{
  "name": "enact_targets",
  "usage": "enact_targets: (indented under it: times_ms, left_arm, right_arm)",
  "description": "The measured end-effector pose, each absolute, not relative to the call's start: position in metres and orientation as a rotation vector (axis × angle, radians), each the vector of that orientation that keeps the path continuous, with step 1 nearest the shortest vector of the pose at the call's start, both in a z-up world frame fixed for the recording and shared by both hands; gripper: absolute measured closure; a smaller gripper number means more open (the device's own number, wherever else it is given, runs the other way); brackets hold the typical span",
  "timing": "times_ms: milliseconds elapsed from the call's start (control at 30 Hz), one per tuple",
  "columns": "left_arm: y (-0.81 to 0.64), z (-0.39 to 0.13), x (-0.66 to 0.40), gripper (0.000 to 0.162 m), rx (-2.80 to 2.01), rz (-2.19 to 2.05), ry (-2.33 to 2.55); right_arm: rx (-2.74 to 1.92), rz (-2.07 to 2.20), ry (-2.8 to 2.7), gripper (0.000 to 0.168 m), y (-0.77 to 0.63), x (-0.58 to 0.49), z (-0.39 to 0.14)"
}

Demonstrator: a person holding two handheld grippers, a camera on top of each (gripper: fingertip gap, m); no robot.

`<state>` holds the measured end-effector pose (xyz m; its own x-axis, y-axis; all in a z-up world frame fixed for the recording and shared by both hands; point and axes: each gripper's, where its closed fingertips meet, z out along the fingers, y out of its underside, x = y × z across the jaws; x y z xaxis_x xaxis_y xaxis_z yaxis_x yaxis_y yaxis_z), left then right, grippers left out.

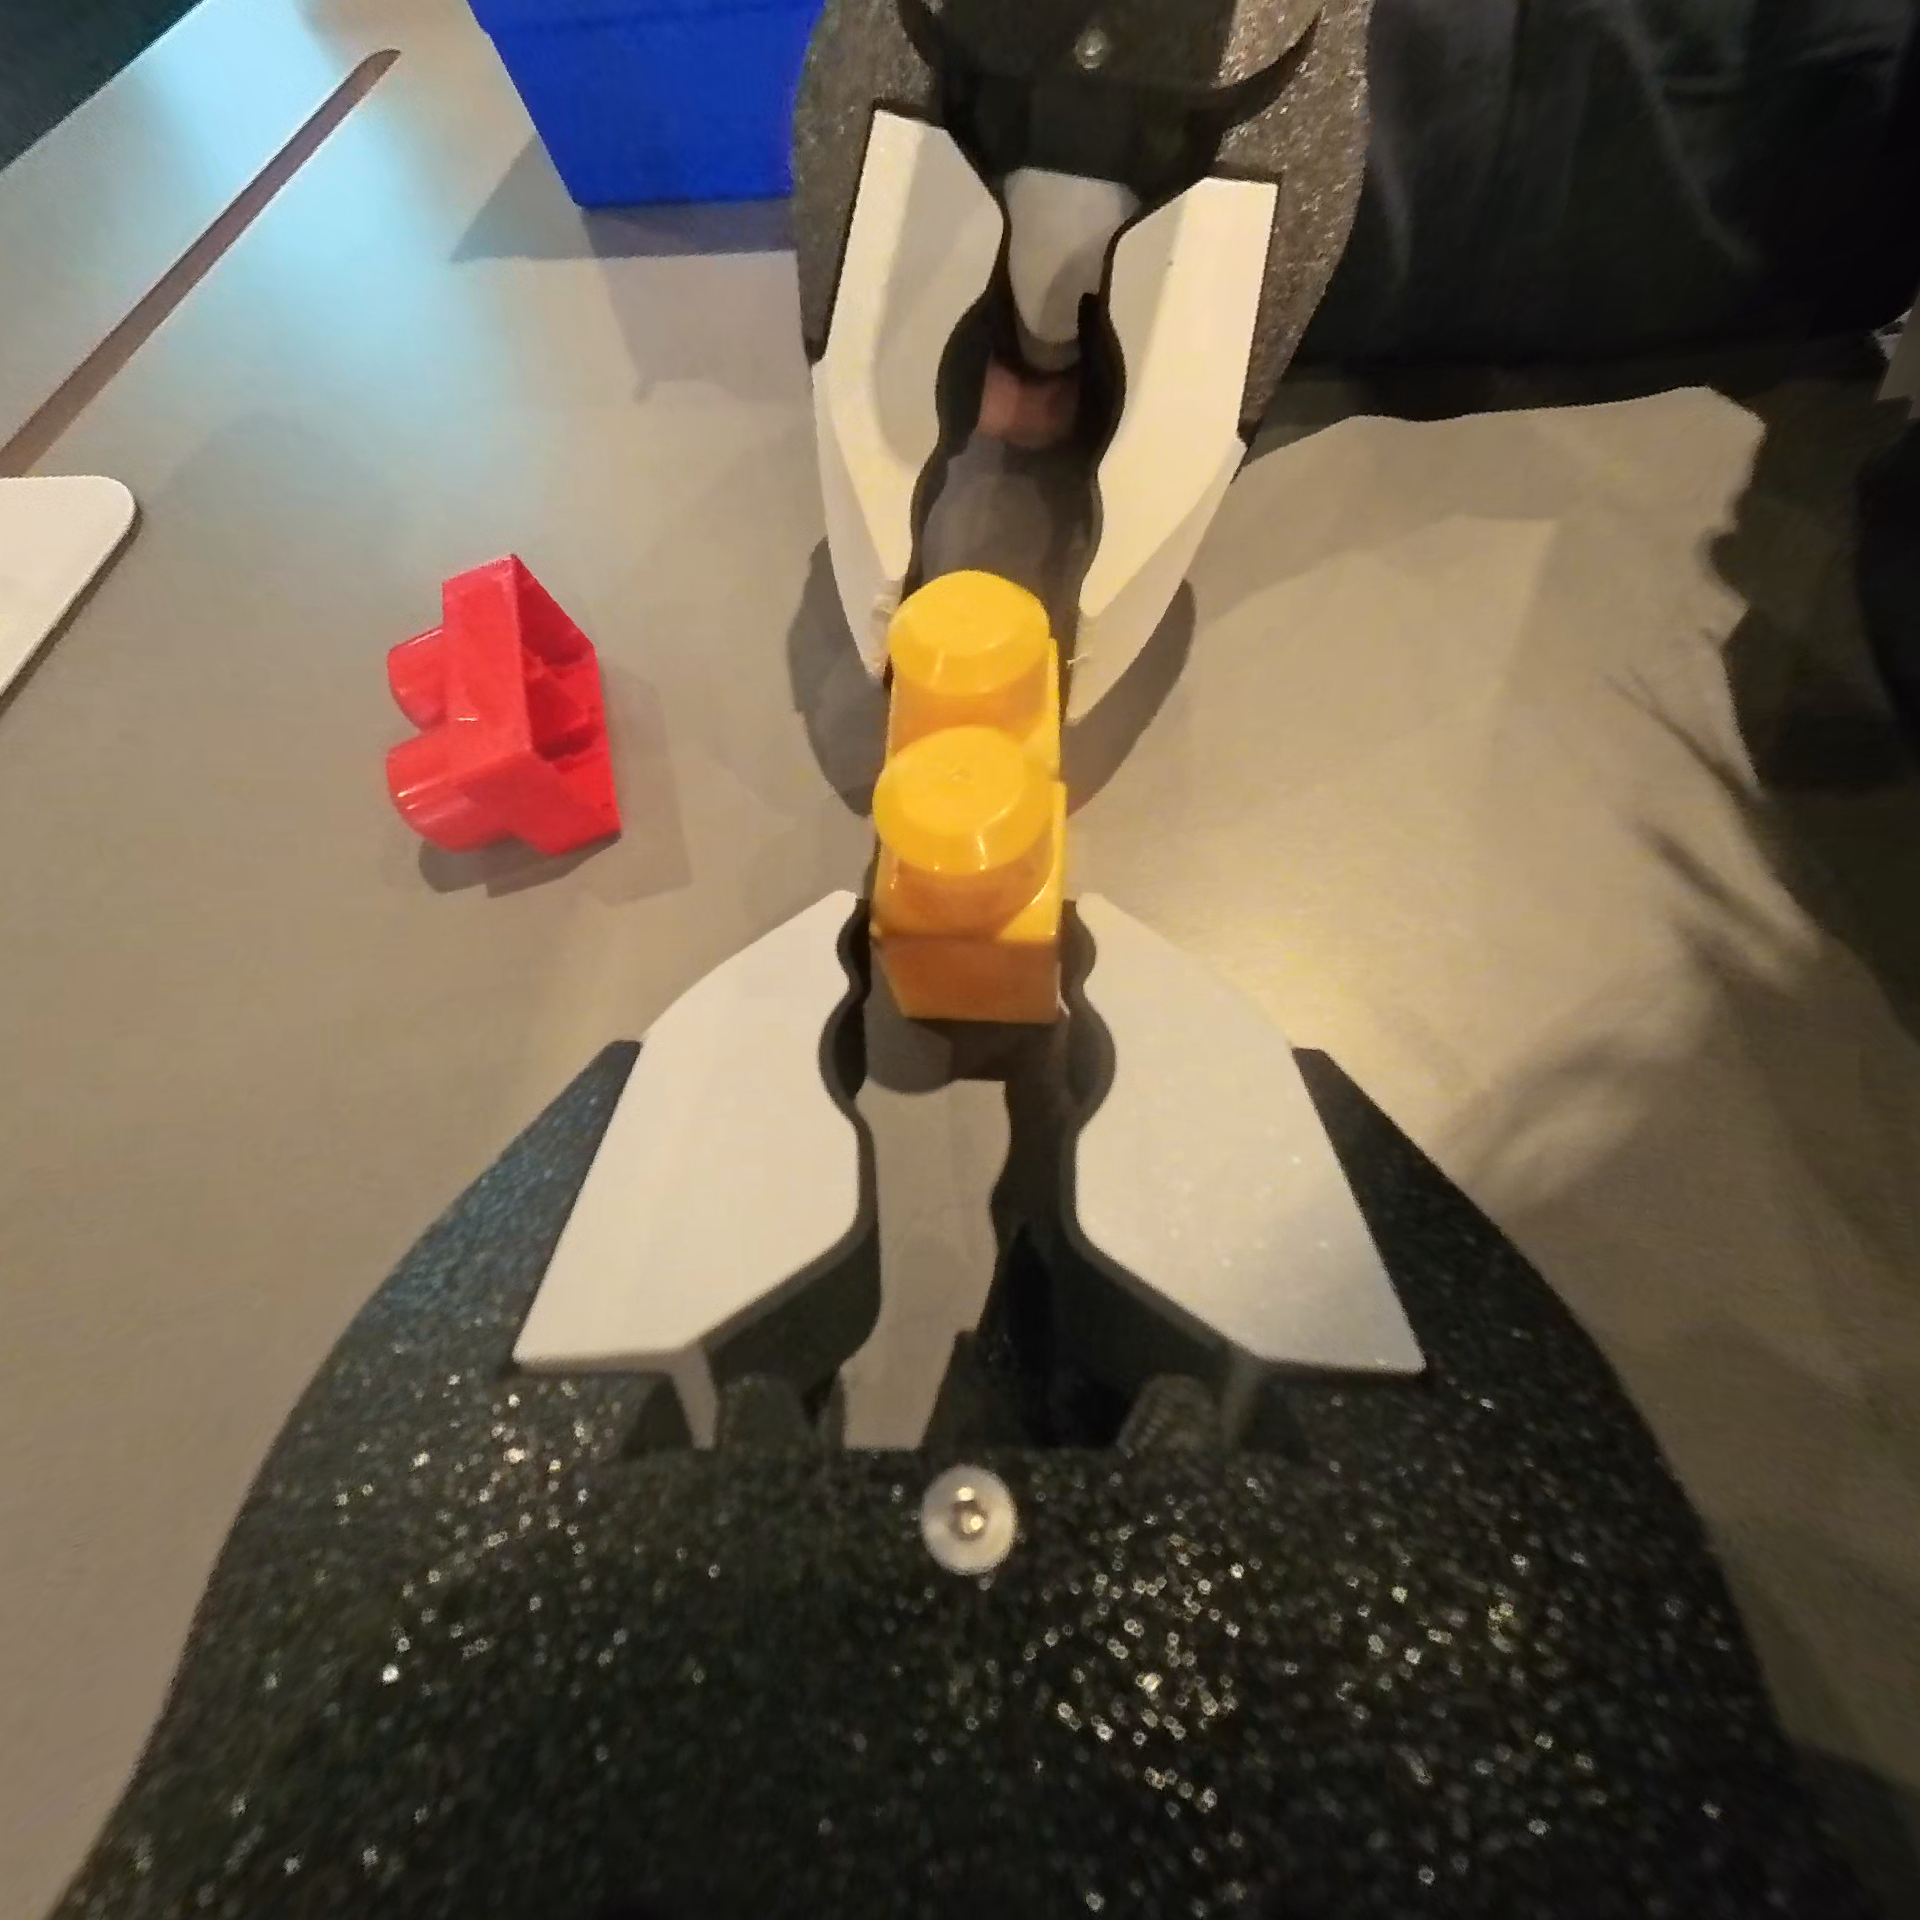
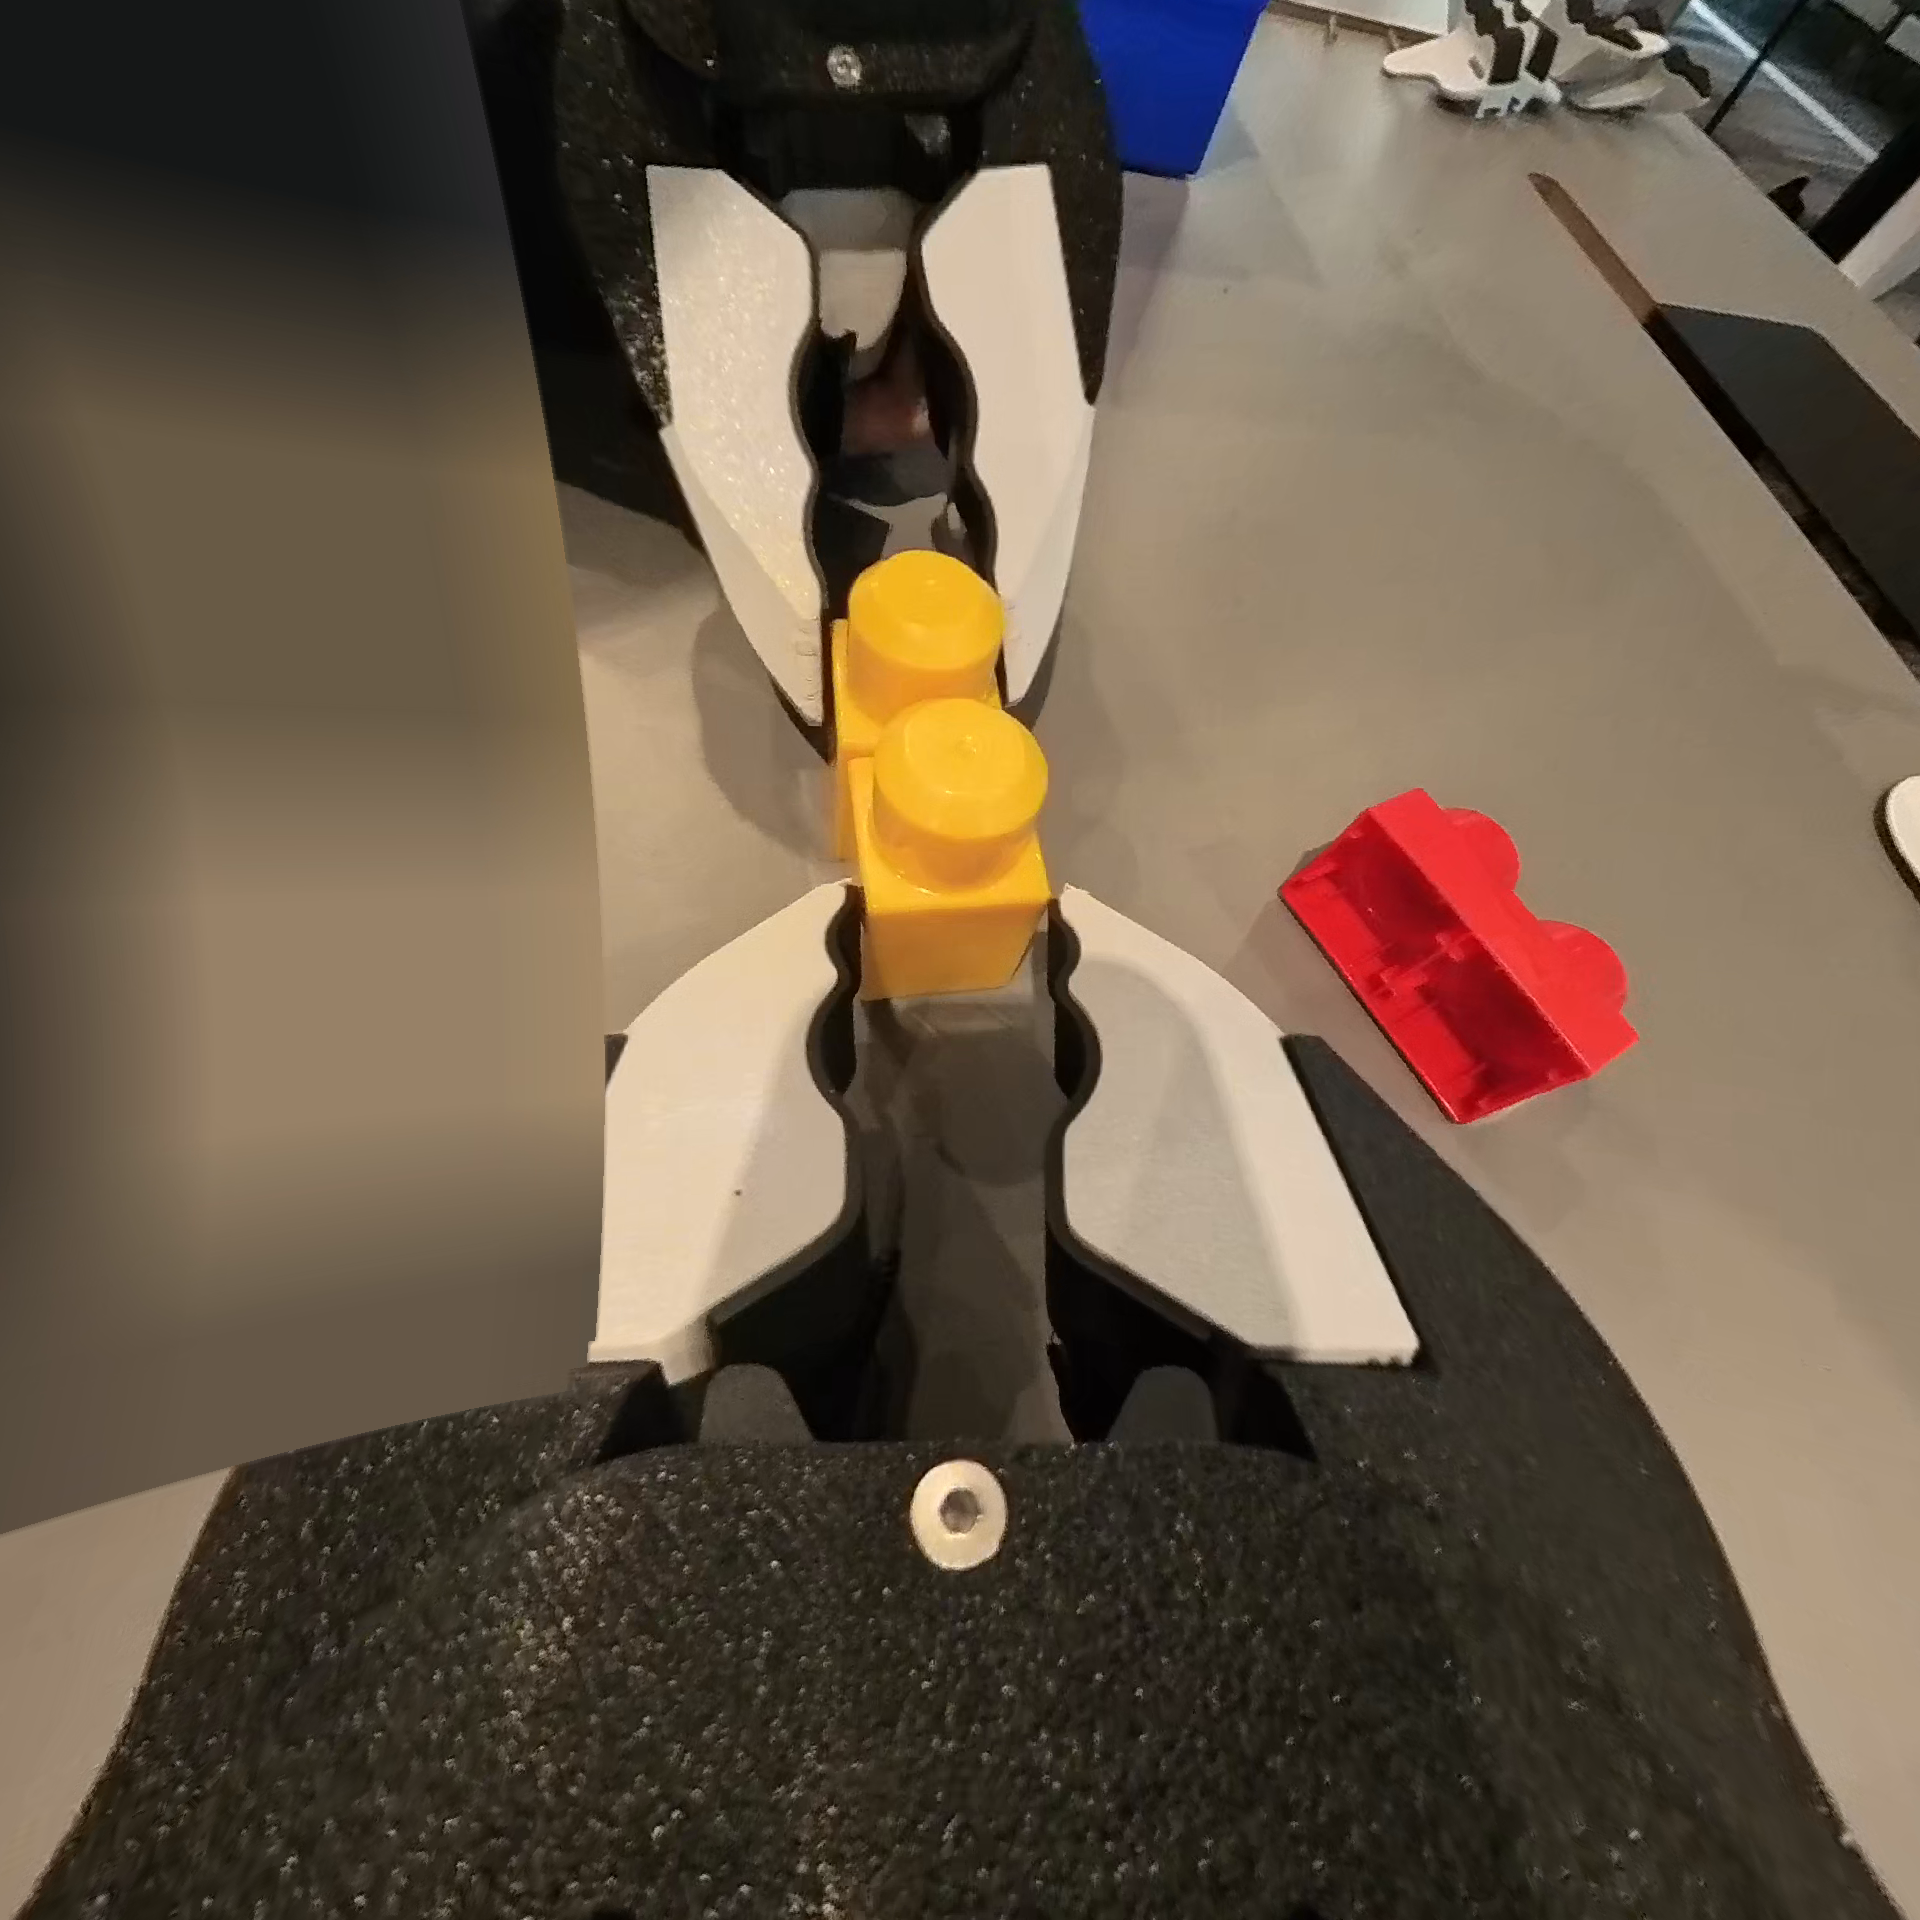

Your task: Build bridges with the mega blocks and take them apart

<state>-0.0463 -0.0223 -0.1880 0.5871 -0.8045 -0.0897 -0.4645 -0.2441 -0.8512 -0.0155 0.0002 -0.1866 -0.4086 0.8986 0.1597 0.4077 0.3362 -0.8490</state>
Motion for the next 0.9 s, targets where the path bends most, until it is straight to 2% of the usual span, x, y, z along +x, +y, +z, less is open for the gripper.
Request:
enact_targets:
  times_ms: [900]
  left_arm:
    - [-0.0165, -0.1882, -0.0448, 0.128, -1.873, -0.479, 1.062]
  right_arm:
    - [-1.227, 0.961, -1.906, 0.134, 0.0025, -0.0137, -0.1865]
